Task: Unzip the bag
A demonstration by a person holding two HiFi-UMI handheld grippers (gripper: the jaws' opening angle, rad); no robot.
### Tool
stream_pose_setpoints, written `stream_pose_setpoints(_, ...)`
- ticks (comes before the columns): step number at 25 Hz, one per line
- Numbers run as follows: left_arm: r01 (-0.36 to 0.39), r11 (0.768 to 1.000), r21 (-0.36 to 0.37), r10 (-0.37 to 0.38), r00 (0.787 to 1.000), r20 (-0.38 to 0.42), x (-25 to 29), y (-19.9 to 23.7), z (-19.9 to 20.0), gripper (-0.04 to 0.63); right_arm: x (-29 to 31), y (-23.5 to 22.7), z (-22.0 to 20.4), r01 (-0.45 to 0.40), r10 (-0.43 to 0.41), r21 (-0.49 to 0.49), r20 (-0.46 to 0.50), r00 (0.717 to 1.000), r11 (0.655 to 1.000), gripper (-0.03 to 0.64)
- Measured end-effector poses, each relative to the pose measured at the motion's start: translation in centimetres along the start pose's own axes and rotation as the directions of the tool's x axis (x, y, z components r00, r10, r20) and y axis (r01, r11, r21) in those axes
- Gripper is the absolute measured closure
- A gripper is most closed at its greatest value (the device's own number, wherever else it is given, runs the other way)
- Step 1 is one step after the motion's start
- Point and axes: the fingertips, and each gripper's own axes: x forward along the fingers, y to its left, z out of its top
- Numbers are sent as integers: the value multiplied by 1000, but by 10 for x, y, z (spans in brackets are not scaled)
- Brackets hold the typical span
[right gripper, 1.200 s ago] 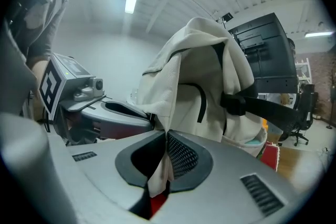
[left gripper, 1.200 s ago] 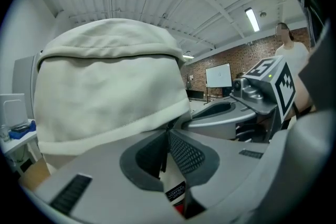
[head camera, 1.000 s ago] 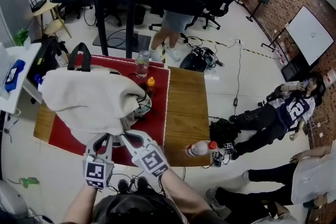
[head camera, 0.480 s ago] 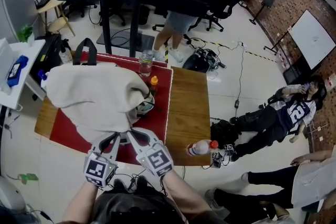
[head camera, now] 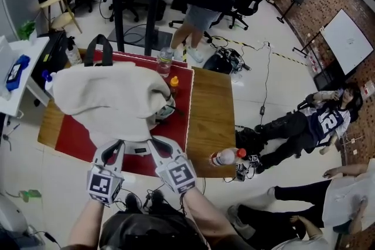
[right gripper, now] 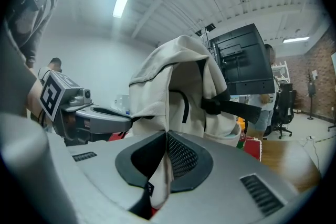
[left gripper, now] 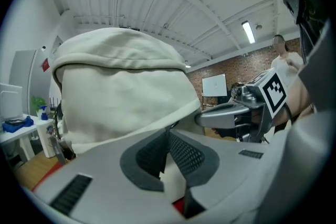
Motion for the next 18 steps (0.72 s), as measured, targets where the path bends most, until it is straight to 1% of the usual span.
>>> stream_pose_setpoints(2, -14, 1000, -3, 14, 1000, -14, -6, 9, -2, 557, 0, 1, 1, 8, -8, 3, 3, 1000, 1000, 588)
stream_pose_setpoints(4, -64, 998, -20, 64, 998, -10, -15, 29, -12, 557, 0, 0, 0, 20, -20, 14, 4, 1000, 1000, 586)
stream_pose_setpoints(5, -99, 994, -43, 98, 995, -18, -21, 41, -20, 557, 0, -1, -2, 28, -28, 18, 4, 1000, 999, 586)
stream_pose_setpoints(7, -179, 980, -89, 174, 983, -58, -37, 70, -35, 557, -1, -4, -6, 43, -44, 18, 3, 999, 999, 586)
stream_pose_setpoints(8, -219, 971, -99, 212, 974, -77, -46, 85, -41, 557, -2, -4, -6, 48, -48, 17, 3, 999, 999, 586)
stream_pose_setpoints(10, -284, 954, -95, 275, 956, -100, -62, 114, -49, 557, -1, -3, -5, 52, -52, 19, 4, 999, 998, 586)
stream_pose_setpoints(12, -311, 947, -77, 302, 947, -112, -74, 134, -55, 555, 0, -2, -4, 53, -53, 19, 4, 999, 998, 586)
stream_pose_setpoints(14, -322, 944, -74, 314, 943, -109, -80, 147, -57, 554, 2, 1, -5, 52, -52, 19, 0, 999, 998, 586)
stream_pose_setpoints(18, -356, 926, -128, 346, 933, -95, -83, 163, -53, 551, 4, 5, -5, 50, -50, 20, -4, 999, 999, 586)
